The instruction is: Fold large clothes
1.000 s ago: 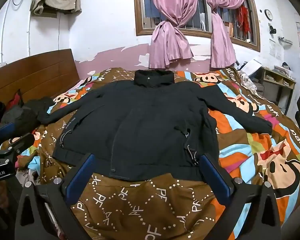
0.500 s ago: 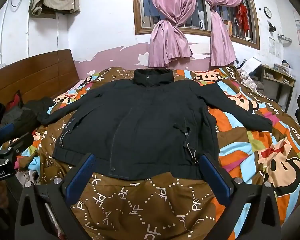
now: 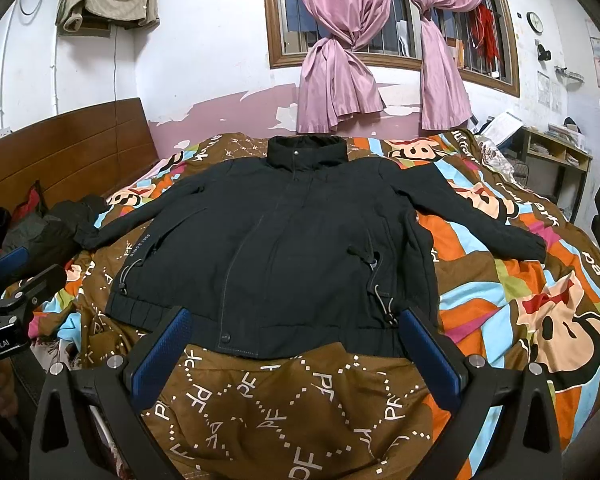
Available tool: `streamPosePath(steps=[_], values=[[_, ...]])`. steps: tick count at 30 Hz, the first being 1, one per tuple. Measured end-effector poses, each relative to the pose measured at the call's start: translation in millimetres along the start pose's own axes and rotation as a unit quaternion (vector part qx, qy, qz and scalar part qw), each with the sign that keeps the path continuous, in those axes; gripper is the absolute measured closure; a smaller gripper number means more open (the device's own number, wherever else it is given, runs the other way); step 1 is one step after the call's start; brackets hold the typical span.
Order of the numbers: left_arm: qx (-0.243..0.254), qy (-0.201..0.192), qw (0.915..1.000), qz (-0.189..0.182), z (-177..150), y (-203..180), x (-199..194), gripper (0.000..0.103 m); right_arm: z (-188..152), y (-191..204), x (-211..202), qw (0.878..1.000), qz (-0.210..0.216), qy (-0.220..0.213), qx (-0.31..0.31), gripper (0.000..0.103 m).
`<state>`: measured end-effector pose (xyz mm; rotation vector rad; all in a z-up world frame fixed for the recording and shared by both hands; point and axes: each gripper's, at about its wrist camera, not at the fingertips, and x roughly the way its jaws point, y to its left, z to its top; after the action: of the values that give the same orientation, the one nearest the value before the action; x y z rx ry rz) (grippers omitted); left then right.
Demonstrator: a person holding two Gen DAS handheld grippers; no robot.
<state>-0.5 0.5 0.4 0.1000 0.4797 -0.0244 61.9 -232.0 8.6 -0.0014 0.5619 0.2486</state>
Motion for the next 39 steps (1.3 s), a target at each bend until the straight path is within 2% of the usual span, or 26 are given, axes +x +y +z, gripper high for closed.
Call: streamPosePath(steps=[39], values=[[0.0,0.0,1.0,0.001,0.2,0.9,-0.2,0.001,0.0,-1.6,0.9,1.0,0.001,0.003,0.003,0.0]])
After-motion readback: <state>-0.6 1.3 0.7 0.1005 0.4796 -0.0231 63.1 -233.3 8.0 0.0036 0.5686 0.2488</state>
